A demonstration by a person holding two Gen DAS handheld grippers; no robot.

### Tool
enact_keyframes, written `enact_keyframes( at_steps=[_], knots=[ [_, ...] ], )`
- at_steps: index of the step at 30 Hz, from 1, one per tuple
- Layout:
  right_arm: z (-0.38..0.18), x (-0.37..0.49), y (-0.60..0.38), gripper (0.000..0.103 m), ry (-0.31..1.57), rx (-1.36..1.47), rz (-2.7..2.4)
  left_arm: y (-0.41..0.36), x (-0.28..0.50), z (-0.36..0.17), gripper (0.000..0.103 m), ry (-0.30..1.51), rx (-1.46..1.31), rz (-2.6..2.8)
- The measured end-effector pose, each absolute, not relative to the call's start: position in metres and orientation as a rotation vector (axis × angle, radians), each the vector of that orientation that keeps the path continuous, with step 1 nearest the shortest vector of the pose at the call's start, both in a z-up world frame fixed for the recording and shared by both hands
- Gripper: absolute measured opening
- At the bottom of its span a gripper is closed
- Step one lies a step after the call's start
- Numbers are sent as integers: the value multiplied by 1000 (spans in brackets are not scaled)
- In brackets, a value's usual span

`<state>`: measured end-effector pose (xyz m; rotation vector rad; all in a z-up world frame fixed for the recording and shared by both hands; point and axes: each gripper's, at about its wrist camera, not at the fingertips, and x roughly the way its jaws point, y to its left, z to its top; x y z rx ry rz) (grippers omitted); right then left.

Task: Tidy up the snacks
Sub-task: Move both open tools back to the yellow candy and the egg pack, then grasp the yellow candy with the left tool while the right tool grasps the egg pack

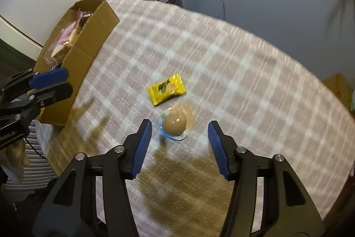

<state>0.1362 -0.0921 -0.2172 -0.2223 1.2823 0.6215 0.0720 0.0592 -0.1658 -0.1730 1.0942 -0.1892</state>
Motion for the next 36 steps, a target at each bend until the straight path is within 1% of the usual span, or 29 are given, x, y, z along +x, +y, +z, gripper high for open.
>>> enact_keyframes(
  at_steps=[10, 12, 16, 23, 27, 36],
  knots=[
    [-237, 136, -82, 48, 1286, -184, 580, 34, 94, -185, 32, 1144, -122, -265],
    [-239, 138, -82, 45, 1289, -184, 577, 31, 98, -187, 32, 1148, -117, -277],
    [-245, 141, -78, 42, 1288, -192, 567, 25, 104, -189, 32, 1151, -95, -299],
    [-248, 141, -75, 40, 1281, -228, 576, 10, 114, -201, 33, 1173, -72, -330],
    [-247, 142, -90, 38, 1289, -226, 566, -3, 121, -209, 33, 1187, -39, -355],
    [-249, 147, -117, 38, 1303, -192, 534, -37, 139, -230, 33, 1208, 73, -375]
  ],
)
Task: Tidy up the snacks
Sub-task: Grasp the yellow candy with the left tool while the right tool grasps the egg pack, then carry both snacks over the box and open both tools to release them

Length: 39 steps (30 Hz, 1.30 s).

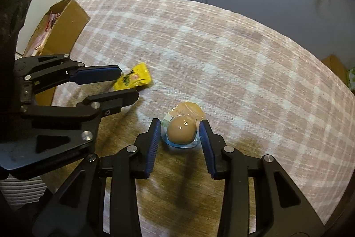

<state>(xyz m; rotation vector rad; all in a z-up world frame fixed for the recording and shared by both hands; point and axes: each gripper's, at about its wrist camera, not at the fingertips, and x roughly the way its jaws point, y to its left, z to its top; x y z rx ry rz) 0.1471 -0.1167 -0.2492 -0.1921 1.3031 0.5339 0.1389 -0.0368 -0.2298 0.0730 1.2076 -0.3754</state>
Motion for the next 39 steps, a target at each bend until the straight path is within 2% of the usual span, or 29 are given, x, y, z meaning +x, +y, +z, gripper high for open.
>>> enact_keyframes(
  at_steps=[5, 7, 8, 18, 39],
  knots=[
    [-251, 148, -113, 38, 1302, -221, 529, -44, 142, -231, 33, 1190, 102, -377],
    [-251, 146, -110, 38, 1294, -247, 527, -41, 141, -231, 22, 1177, 122, -355],
    [-251, 146, -109, 38, 1290, -264, 528, -40, 142, -231, 22, 1174, 115, -352],
    [-247, 145, -100, 32, 1281, -280, 528, -34, 132, -228, 22, 1168, 94, -321],
    [-226, 132, -118, 32, 1271, -275, 529, -11, 97, -192, 22, 1116, 53, -280]
  ],
)
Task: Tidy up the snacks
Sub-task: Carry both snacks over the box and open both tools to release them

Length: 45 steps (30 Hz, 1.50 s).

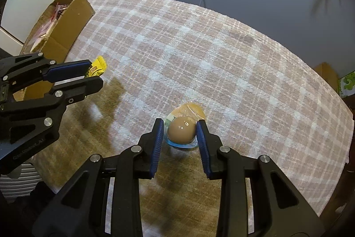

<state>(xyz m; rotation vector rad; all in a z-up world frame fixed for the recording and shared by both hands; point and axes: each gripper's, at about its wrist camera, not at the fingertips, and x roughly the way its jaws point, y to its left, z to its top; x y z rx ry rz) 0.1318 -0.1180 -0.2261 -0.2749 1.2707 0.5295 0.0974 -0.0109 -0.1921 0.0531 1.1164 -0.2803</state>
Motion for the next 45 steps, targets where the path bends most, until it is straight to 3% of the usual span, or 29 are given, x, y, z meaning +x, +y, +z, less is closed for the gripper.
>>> enact_keyframes(
  at_steps=[21, 45],
  knots=[
    [-165, 125, -25, 32, 1146, -338, 710, 65, 49, -138, 22, 1014, -53, -109],
    [-151, 89, 125, 32, 1078, -469, 957, 188, -16, -134, 22, 994, -216, 192]
  ],
)
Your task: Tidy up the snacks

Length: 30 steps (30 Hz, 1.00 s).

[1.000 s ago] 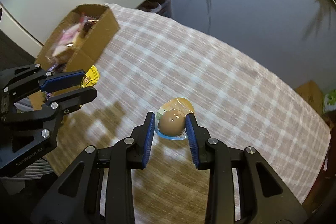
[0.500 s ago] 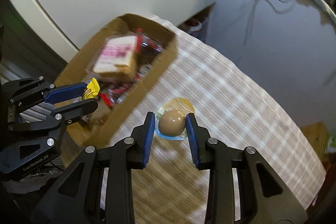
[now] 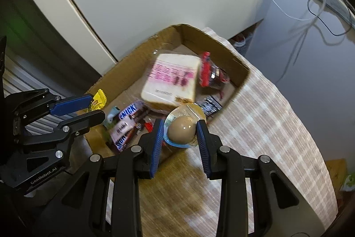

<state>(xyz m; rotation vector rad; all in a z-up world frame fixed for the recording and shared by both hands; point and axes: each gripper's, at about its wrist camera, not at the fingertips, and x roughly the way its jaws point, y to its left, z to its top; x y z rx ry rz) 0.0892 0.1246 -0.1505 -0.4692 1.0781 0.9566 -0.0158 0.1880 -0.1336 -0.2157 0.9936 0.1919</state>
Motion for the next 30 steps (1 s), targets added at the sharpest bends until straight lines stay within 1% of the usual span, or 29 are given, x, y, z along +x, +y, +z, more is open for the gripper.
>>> enact_keyframes(
  at_steps=[8, 10, 12, 13, 14, 15, 16, 17, 18, 20, 21, 22, 24, 25, 27, 30],
  knots=[
    [-147, 87, 136, 34, 1068, -473, 980, 199, -21, -130, 23, 982, -230, 222],
    [-146, 86, 138, 34, 1064, -477, 982, 199, -22, -130, 25, 980, -230, 226],
    [-144, 86, 139, 34, 1058, -478, 982, 200, -22, -129, 33, 977, -228, 229],
    [-144, 86, 139, 35, 1056, -479, 980, 201, -22, -129, 34, 976, -227, 229],
    [-143, 86, 140, 38, 1054, -479, 978, 201, -23, -129, 37, 975, -226, 232],
    [-142, 86, 140, 46, 1053, -477, 977, 201, -23, -129, 39, 974, -226, 234],
    [-141, 86, 139, 51, 1049, -474, 976, 202, -23, -128, 40, 973, -228, 235],
    [-140, 86, 139, 59, 1041, -473, 975, 202, -24, -128, 40, 973, -230, 234],
    [-138, 86, 138, 63, 1032, -473, 974, 202, -24, -128, 41, 973, -228, 235],
    [-136, 85, 137, 65, 1025, -472, 970, 201, -24, -127, 44, 971, -225, 238],
    [-134, 85, 136, 67, 1022, -470, 970, 201, -25, -126, 49, 969, -226, 238],
    [-133, 85, 135, 69, 1019, -469, 968, 202, -25, -125, 51, 966, -228, 241],
    [-131, 84, 132, 71, 1011, -469, 963, 201, -27, -123, 53, 961, -232, 245],
    [-129, 83, 129, 72, 1008, -469, 962, 201, -27, -121, 54, 959, -234, 248],
    [-127, 82, 123, 72, 1005, -462, 957, 200, -29, -119, 61, 958, -237, 255],
    [-123, 81, 113, 73, 1001, -446, 946, 198, -33, -115, 64, 956, -240, 269]
  ],
)
